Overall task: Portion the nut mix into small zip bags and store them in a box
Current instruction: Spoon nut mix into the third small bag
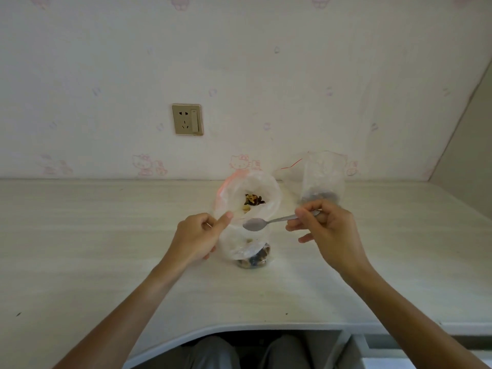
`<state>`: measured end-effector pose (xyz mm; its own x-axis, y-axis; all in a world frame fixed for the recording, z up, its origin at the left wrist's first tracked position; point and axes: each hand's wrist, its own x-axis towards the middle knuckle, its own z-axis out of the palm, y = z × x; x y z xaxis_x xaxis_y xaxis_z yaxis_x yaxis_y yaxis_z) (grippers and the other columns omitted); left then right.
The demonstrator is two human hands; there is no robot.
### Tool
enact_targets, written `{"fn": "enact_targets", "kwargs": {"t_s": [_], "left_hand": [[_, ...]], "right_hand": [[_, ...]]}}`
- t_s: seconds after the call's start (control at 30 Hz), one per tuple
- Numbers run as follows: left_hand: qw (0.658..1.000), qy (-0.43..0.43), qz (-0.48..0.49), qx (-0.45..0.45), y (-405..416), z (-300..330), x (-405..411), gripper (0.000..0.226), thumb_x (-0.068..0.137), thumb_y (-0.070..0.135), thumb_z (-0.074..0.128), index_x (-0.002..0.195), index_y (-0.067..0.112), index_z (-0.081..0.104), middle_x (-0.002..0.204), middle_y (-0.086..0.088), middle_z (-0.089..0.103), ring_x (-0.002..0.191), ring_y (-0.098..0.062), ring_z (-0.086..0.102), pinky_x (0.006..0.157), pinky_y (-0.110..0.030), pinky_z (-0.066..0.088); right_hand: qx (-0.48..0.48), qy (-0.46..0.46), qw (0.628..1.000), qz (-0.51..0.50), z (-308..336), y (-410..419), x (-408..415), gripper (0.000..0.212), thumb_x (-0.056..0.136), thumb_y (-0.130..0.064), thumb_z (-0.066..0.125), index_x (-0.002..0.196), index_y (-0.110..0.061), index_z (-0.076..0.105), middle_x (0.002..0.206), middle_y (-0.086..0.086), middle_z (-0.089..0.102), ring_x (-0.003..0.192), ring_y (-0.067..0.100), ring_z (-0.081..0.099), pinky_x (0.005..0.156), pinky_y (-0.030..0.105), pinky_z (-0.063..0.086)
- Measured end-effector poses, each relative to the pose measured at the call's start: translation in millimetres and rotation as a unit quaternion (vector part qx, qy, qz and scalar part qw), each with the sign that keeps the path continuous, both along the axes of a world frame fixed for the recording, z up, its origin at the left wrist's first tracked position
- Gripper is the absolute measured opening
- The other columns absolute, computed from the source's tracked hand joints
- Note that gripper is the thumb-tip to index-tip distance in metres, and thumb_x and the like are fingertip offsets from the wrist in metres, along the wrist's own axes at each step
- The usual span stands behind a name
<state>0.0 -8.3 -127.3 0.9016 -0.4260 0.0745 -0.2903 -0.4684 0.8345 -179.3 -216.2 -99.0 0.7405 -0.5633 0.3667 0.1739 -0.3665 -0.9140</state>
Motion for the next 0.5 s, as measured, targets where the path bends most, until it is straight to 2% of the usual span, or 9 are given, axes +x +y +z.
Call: {"fn": "enact_targets", "kwargs": {"t_s": [0.07,0.13,0.23,0.33,0.4,0.5], "left_hand": [[0.998,-0.011,0.054,0.014,-1,-4,11,0.065,0.082,0.08,0.06,0.083,0.015,0.064,0.067,0.001,0.073,0.064,-0.022,0.071,0.064,-0.039,0.059],[0.996,-0.001,0.09,0.014,-5,-6,22,0.063,0.08,0.08,0.063,0.092,0.017,0.061,0.085,0.002,0.073,0.078,-0.018,0.069,0.066,-0.035,0.053],[0.995,0.047,0.084,-0.01,-17,0,37,0.072,0.076,0.077,0.072,0.116,0.019,0.054,0.105,0.008,0.064,0.097,-0.013,0.064,0.072,-0.028,0.048],[0.993,0.093,0.066,-0.044,-35,7,47,0.087,0.072,0.069,0.082,0.135,0.018,0.049,0.109,0.011,0.062,0.102,-0.014,0.065,0.089,-0.035,0.055],[0.991,0.107,0.054,-0.053,-48,10,52,0.078,0.071,0.061,0.087,0.128,0.018,0.055,0.109,0.008,0.066,0.099,-0.015,0.068,0.09,-0.039,0.059],[0.992,0.101,0.039,-0.058,-63,8,59,0.048,0.078,0.046,0.087,0.113,0.018,0.067,0.1,0.001,0.076,0.089,-0.018,0.075,0.086,-0.044,0.063]], "right_hand": [[0.089,0.0,0.996,-0.009,-1,-3,11,0.012,0.101,-0.018,0.063,0.102,-0.008,0.07,0.083,0.004,0.08,0.079,0.021,0.079,0.058,0.032,0.063],[0.134,0.004,0.991,-0.024,-1,-8,24,0.014,0.102,-0.018,0.062,0.103,-0.008,0.072,0.084,0.005,0.08,0.08,0.021,0.079,0.06,0.032,0.064],[0.146,0.008,0.989,-0.039,-4,-16,48,0.013,0.102,-0.019,0.063,0.101,-0.011,0.073,0.083,0.003,0.08,0.079,0.019,0.079,0.061,0.031,0.064],[0.118,0.02,0.991,-0.056,-10,-24,71,0.015,0.102,-0.021,0.063,0.101,-0.012,0.075,0.081,0.001,0.08,0.078,0.016,0.078,0.066,0.033,0.064],[0.072,0.036,0.995,-0.065,-16,-28,84,0.016,0.101,-0.025,0.065,0.098,-0.014,0.076,0.078,-0.003,0.079,0.077,0.009,0.077,0.069,0.029,0.063],[-0.008,0.071,0.996,-0.055,-25,-30,98,0.02,0.1,-0.032,0.065,0.09,-0.018,0.075,0.078,-0.007,0.079,0.077,0.0,0.074,0.079,0.027,0.06]]}}
